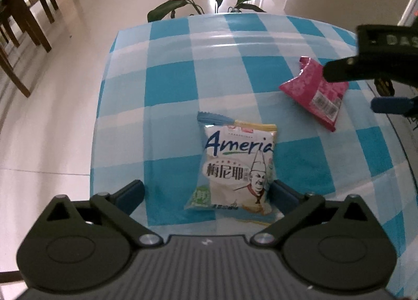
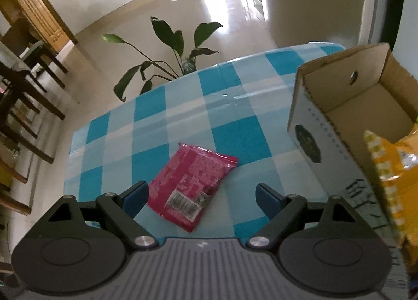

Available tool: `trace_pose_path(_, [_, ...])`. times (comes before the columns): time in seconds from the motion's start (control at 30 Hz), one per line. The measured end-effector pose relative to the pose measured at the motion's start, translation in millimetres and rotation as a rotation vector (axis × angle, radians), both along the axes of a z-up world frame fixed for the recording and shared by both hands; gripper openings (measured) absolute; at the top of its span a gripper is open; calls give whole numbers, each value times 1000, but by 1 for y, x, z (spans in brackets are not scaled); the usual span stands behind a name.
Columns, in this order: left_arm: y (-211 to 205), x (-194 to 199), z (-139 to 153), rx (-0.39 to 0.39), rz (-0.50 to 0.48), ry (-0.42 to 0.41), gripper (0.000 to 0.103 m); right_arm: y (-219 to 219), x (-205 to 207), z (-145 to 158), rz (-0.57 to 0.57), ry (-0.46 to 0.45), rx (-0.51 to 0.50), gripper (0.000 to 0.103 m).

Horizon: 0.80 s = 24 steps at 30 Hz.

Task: Organize snacks
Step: 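Move the right tool to the pink bag while the left tool approaches the white Ameria bag, then grasp the pink bag with the right tool while the left tool grasps the white Ameria bag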

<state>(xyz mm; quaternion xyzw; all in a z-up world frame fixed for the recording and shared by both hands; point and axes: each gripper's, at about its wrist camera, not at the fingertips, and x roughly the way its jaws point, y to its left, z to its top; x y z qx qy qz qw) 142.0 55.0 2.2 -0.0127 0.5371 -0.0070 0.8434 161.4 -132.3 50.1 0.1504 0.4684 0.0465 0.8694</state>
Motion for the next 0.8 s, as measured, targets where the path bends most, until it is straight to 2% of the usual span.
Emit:
trace_pose_path(0.13, [3, 2, 0, -22, 10, 7, 103, 8, 8, -8, -15, 8, -10, 96])
trace_pose_path(0.33, [-13, -1, 5, 69, -86, -74, 101, 21, 20, -17, -31, 3, -55, 99])
trace_pose_path(0.57, [-10, 10, 3, 25, -43, -57, 103, 42, 27, -20, 0, -21, -146, 100])
trace_pose_path(0.67, [-4, 12, 0, -13, -17, -42, 103, 49, 25, -22, 16, -38, -214, 93])
trace_pose_path(0.7, [-1, 13, -1, -35, -1, -33, 103, 51, 24, -23, 27, -44, -244, 88])
trace_pose_path(0.8, [-2, 12, -2, -29, -1, -34, 103, 56, 20, -24, 66, -67, -327, 72])
